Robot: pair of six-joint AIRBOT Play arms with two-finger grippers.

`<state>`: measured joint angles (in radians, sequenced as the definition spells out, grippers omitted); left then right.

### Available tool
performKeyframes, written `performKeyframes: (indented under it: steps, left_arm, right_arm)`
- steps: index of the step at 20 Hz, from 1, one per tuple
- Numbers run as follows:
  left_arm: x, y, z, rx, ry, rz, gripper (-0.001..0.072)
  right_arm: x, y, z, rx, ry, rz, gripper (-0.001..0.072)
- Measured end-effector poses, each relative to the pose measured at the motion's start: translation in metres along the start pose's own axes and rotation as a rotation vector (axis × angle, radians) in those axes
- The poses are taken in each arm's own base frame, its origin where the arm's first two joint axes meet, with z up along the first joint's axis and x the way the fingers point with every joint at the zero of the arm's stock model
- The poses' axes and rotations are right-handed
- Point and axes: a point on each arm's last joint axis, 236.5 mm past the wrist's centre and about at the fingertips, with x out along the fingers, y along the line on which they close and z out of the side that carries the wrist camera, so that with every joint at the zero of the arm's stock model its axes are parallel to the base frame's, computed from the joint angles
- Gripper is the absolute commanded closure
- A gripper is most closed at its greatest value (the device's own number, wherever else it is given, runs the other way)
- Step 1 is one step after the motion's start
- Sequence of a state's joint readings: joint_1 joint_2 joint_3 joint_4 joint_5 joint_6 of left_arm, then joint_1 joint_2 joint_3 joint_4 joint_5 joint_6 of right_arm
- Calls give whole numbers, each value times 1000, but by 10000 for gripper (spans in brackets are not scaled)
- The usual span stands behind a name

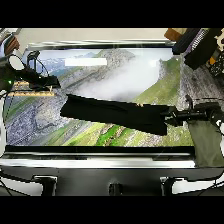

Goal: Fold the clothes and pants, and hang the long-sleeved shirts on hangers.

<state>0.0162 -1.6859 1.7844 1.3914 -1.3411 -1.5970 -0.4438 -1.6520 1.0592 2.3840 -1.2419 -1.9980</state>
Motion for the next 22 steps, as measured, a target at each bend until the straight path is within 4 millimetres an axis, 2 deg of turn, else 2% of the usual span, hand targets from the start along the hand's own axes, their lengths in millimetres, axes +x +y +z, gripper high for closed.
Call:
performKeyframes:
  steps: [2, 3, 4, 5, 6, 7, 9, 10, 11, 12, 14, 15, 17, 19, 22]
  left_arm:
    - [-1, 0, 0, 0, 1, 0, 10]
    - [0, 0, -1, 0, 3, 1, 10]
    - [-1, 0, -1, 0, 3, 1, 10]
    - [0, 0, -1, 0, 3, 1, 10]
    - [0, 0, -1, 0, 5, 1, 11]
    - [0, 0, -1, 1, 5, 1, 23]
    - [0, -1, -2, -1, 7, -5, 72]
    - [1, -3, -2, -4, 10, -13, 230]
    - [4, -7, -5, -9, 19, -31, 501]
    - [8, -13, -7, -15, 30, -55, 691]
    - [21, -34, -16, -28, 64, -125, 694]
    - [29, -48, -20, -32, 77, -164, 695]
    - [51, -88, -31, -37, 104, -254, 695]
    - [73, -138, -42, -50, 120, -338, 696]
    - [107, -226, -64, -92, 134, -450, 696]
  right_arm:
    - [7, 2, 0, -19, 4, -13, 91]
    - [11, 3, -1, -34, 10, -27, 154]
    - [17, 2, -3, -52, 21, -49, 175]
    - [22, 3, -6, -63, 35, -71, 289]
    - [27, 2, -9, -77, 46, -102, 587]
    - [31, -3, -10, -87, 55, -140, 679]
    - [35, -1, -11, -99, 56, -176, 680]
    - [33, 1, -10, -99, 47, -187, 681]
    - [29, 4, -6, -106, 29, -203, 681]
    - [21, 7, 0, -126, 10, -228, 681]
    - [-2, 33, 14, -150, -47, -221, 681]
    - [-12, 48, 14, -158, -48, -207, 681]
    - [-36, 78, 18, -181, -72, -189, 680]
    - [-61, 106, 17, -204, -90, -175, 680]
    - [-94, 141, 14, -233, -126, -161, 680]
